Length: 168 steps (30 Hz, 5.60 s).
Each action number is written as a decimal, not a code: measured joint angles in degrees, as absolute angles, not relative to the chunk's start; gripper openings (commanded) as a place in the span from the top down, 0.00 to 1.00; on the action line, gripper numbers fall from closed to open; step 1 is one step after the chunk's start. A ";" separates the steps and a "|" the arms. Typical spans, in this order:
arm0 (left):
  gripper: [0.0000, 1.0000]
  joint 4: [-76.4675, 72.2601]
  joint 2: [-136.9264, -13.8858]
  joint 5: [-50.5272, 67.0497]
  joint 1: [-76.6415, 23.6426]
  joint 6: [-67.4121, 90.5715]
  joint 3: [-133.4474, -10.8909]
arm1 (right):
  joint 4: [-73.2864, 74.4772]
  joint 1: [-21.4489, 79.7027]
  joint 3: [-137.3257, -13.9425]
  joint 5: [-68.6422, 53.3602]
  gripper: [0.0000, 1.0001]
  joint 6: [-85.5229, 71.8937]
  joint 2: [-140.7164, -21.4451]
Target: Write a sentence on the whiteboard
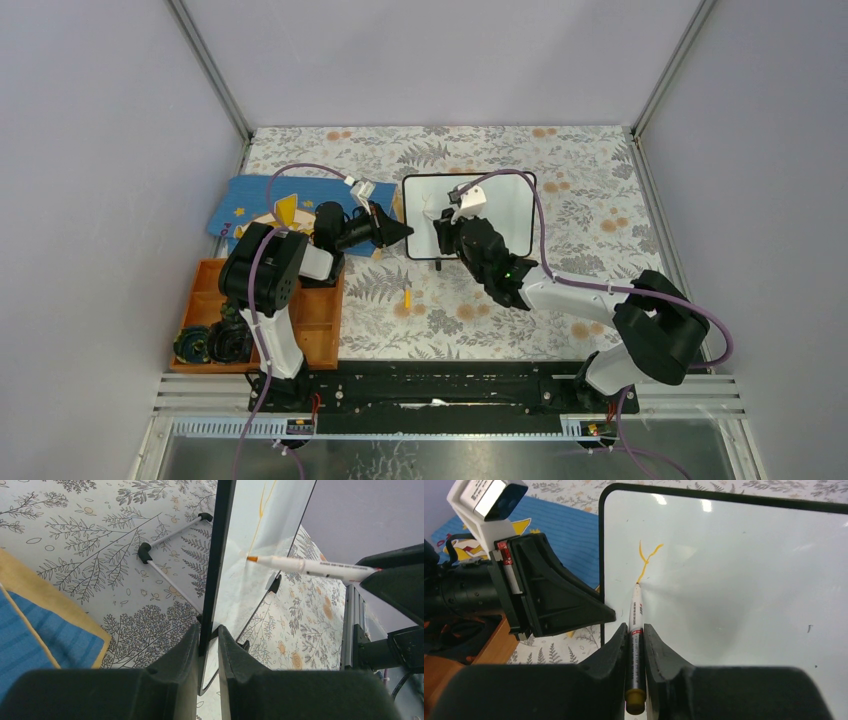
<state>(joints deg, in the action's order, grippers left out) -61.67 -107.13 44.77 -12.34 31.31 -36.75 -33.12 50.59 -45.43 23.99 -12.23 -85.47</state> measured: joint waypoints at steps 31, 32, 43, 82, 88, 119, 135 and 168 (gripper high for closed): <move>0.87 -61.67 -107.11 44.80 -12.34 31.14 -36.75 | -29.54 49.10 -43.29 25.47 1.00 -12.23 -78.94; 0.87 -61.67 -107.11 44.80 -12.36 31.16 -36.75 | -29.63 49.10 -43.46 25.45 1.00 -12.21 -79.18; 0.87 -61.67 -107.11 44.80 -12.36 31.14 -36.75 | -30.33 49.10 -45.91 25.41 1.00 -11.81 -81.93; 0.88 -61.58 -107.07 44.71 -12.56 30.41 -36.75 | -30.22 49.08 -43.03 25.30 1.00 -12.32 -81.47; 0.88 -61.58 -107.07 44.71 -12.58 30.26 -36.75 | -30.24 48.66 -42.89 26.37 1.00 -12.25 -80.68; 0.89 -61.06 -107.04 44.73 -13.32 29.93 -36.77 | -30.26 48.31 -45.60 23.88 1.00 -11.90 -82.63; 0.88 -60.18 -106.52 44.73 -13.52 29.78 -36.77 | -28.97 48.10 -43.55 26.50 1.00 -11.79 -76.55; 0.89 -59.66 -106.30 44.62 -13.58 29.36 -36.77 | -28.97 47.13 -43.09 25.87 1.00 -11.97 -79.09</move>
<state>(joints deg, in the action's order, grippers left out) -59.66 -106.30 44.62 -13.58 29.36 -36.77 -28.97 47.13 -43.09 25.87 -11.97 -79.09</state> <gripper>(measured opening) 0.202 0.193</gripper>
